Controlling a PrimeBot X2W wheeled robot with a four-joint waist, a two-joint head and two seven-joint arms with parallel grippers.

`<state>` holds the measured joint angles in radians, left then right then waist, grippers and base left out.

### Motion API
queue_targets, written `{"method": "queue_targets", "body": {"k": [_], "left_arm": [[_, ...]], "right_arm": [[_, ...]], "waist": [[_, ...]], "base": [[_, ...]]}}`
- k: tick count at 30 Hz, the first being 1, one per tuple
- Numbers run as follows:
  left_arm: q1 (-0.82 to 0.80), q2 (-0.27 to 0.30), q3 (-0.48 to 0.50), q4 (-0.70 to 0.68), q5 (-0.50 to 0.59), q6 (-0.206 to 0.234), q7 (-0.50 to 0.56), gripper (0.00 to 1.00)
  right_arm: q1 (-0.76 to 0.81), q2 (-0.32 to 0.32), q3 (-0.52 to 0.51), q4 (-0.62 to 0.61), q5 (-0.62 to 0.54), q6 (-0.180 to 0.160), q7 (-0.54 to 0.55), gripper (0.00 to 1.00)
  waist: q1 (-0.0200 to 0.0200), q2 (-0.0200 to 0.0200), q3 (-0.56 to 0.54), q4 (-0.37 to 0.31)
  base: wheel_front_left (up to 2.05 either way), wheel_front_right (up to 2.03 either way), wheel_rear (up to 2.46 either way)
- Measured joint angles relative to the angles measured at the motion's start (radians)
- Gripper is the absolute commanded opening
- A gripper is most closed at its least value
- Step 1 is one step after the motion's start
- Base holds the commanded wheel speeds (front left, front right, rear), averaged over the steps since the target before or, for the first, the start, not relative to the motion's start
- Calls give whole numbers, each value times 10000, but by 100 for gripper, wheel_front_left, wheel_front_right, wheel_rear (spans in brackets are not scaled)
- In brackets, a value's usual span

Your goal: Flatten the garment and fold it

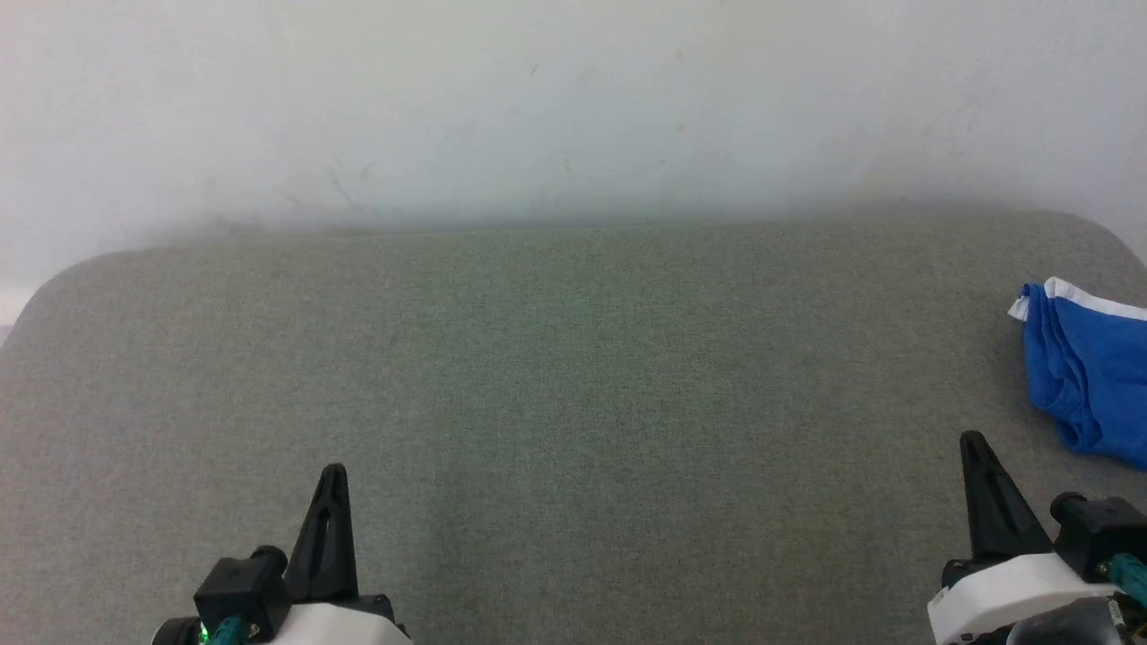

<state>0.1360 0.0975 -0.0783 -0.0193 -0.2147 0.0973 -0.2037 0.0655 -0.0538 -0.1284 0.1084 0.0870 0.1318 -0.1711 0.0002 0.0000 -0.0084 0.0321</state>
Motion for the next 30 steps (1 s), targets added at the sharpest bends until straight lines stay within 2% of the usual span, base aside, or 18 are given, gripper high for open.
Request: {"method": "queue_targets", "body": {"k": [30], "left_arm": [[-253,-127,203,44,587,-259,556,0]], "right_arm": [[-176,0,357,-301,-261,0,477,0]], "waist": [[-1,0,24,-93]], "base": [[0,0,0]]}}
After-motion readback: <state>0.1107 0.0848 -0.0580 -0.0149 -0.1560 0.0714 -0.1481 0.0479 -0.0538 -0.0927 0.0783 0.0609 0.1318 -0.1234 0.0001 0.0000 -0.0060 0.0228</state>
